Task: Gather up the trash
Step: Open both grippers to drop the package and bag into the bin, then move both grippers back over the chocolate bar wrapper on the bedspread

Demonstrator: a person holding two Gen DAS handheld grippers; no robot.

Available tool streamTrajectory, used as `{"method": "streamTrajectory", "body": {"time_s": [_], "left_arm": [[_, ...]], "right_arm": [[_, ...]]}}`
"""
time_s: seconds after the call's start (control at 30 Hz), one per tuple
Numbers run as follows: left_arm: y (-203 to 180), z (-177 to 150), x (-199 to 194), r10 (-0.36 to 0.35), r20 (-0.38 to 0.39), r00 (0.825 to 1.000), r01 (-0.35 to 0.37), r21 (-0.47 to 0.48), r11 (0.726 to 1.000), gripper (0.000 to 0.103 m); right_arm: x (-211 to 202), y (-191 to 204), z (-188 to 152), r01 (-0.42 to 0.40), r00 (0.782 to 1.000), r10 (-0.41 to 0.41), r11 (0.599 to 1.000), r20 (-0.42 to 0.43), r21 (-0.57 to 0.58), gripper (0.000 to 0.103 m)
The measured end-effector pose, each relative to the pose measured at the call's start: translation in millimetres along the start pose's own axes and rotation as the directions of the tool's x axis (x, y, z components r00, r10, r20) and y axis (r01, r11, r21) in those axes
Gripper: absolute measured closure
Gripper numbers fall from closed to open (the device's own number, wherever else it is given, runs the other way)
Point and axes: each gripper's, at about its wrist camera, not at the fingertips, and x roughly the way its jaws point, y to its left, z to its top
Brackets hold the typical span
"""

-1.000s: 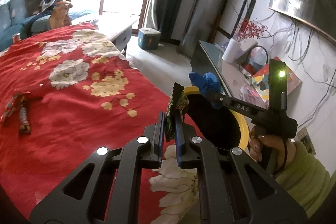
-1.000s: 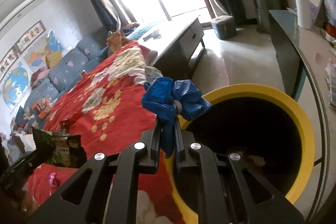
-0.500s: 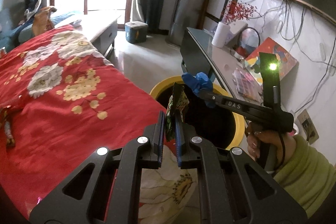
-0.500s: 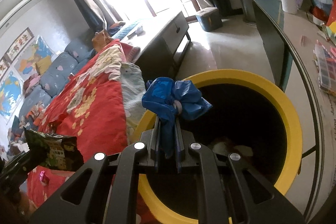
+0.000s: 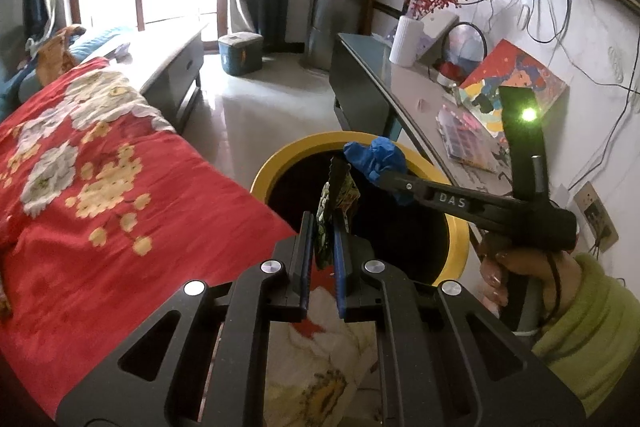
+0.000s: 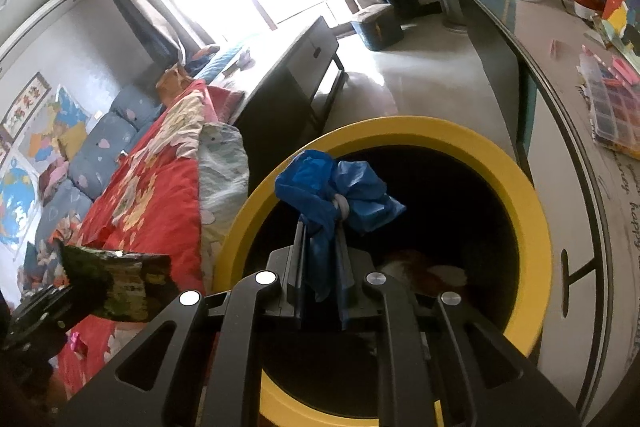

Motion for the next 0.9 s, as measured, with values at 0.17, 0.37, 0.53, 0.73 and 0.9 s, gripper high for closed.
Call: {"method": "streamTrajectory", "body": {"time_s": [0.17,0.37,0.53,0.73,0.9], "left_arm": [[-4.5,9.5,13.9,-0.001,-0.007,1.000,0.001,0.008,1.000,0.097],[0.0,16.1,8.9,0.005,0.031,1.000,-0.005,-0.026,1.000,0.043],[7.1,15.5,-5.4,0.035,0.071,0.997,-0.031,-0.054,0.998,0.011],[16.9,13.0,-19.6,0.066,0.091,0.994,-0.058,-0.094,0.994,0.011],[24.9,7.3,-34.1,0.097,0.113,0.989,-0.085,-0.113,0.990,0.011]], "right_arm": [[-6.0,-8.0,2.1,0.003,1.000,-0.003,1.000,0.012,0.019,0.089],[-15.4,-16.5,6.0,0.026,0.999,-0.029,0.998,0.043,0.053,0.060],[-20.1,-18.1,7.6,0.035,0.997,-0.040,0.998,0.069,0.060,0.046],[-22.9,-9.2,9.0,0.032,0.996,-0.037,0.998,0.087,0.051,0.034],[-26.5,7.3,10.8,0.019,0.994,-0.021,1.000,0.105,0.019,0.029]]}}
